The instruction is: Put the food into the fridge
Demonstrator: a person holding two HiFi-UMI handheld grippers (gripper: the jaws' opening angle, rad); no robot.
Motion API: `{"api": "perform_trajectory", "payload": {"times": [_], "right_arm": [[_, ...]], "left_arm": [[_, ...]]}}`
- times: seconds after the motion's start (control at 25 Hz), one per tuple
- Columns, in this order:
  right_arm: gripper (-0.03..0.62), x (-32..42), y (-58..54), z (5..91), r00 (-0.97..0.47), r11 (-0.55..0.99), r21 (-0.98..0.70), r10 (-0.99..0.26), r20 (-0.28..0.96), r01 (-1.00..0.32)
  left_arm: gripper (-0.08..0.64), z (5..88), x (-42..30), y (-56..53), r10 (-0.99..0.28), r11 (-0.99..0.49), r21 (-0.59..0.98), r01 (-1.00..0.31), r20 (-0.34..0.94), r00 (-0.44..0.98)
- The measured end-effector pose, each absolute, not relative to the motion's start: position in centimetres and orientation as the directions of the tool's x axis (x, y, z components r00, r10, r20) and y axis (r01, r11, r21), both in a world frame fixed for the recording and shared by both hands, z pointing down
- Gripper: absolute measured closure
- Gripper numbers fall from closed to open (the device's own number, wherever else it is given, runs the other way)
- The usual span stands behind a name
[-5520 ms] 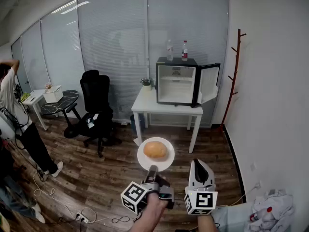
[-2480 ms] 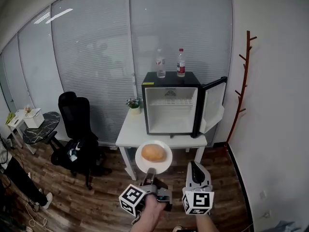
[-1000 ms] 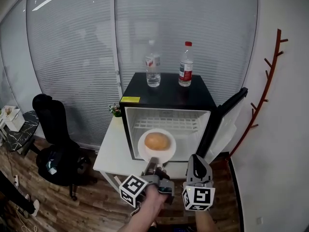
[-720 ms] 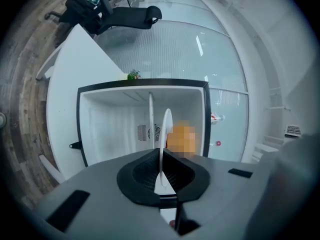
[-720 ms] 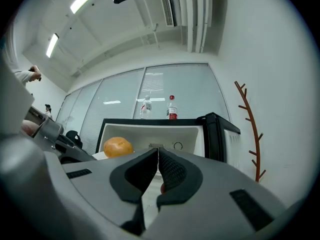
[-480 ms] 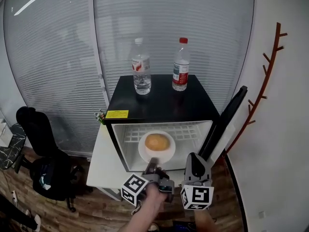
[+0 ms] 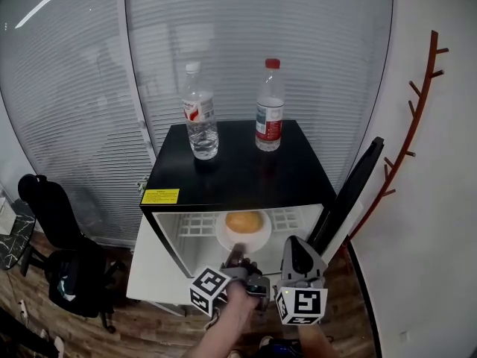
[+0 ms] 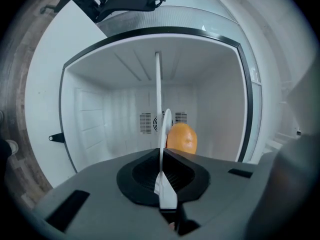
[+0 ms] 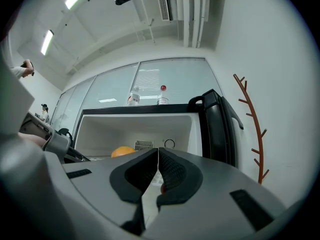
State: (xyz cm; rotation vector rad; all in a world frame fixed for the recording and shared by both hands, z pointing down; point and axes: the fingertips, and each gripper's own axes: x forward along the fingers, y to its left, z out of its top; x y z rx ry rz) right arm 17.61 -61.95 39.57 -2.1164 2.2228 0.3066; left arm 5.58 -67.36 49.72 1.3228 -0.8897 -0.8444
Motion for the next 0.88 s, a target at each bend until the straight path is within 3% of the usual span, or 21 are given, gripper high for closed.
{"api": "perform_trajectory", "payload": {"times": [0.88], "right_arm": [[0.565,17.9,-65.9,38.8,-0.14,0.12,0.102,-0.968,-0.21,-0.988]], "left_arm": [[0.525,48.8,7.4,-70.7,-0.901,0.024,0.998,0.062,-0.006,0.435]]}}
